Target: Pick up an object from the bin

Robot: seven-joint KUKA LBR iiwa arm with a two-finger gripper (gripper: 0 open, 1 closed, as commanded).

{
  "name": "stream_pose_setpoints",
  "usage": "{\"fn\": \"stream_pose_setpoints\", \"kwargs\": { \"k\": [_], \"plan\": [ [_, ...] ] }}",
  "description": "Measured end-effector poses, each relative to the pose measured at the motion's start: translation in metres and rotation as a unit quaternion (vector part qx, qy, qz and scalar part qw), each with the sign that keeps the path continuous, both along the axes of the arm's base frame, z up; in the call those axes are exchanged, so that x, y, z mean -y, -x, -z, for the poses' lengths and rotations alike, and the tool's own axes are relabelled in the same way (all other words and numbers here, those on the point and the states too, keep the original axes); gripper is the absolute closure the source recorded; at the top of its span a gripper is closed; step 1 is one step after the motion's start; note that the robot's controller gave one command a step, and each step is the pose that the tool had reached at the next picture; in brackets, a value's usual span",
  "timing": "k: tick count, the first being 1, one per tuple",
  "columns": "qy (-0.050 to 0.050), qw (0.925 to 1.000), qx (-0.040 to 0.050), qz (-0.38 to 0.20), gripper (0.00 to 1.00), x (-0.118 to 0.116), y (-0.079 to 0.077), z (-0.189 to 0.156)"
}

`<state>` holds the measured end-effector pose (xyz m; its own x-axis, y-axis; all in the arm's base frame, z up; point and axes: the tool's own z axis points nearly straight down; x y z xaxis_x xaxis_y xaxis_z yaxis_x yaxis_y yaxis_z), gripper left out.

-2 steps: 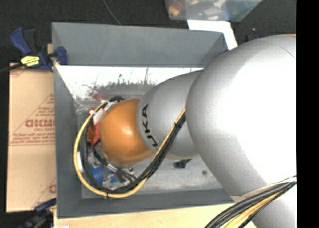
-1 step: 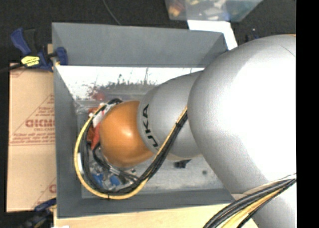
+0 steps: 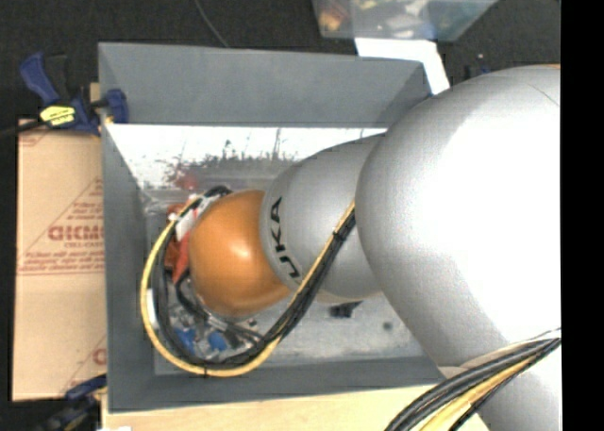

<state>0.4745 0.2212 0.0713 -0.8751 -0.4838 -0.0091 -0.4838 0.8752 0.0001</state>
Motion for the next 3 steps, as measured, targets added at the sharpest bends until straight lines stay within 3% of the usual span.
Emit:
{"fn": "stream_pose_setpoints", "kwargs": {
  "k": [1,2,3],
  "plan": [
    [0.002,1.0,-0.0044,0.001,1.0,0.001,0.003,-0.038],
    [0.0,1.0,-0.0003,0.001,1.0,0.001,0.0,-0.062],
    [0.003,1.0,-0.0048,0.002,1.0,0.002,0.002,-0.078]
  ]
}}
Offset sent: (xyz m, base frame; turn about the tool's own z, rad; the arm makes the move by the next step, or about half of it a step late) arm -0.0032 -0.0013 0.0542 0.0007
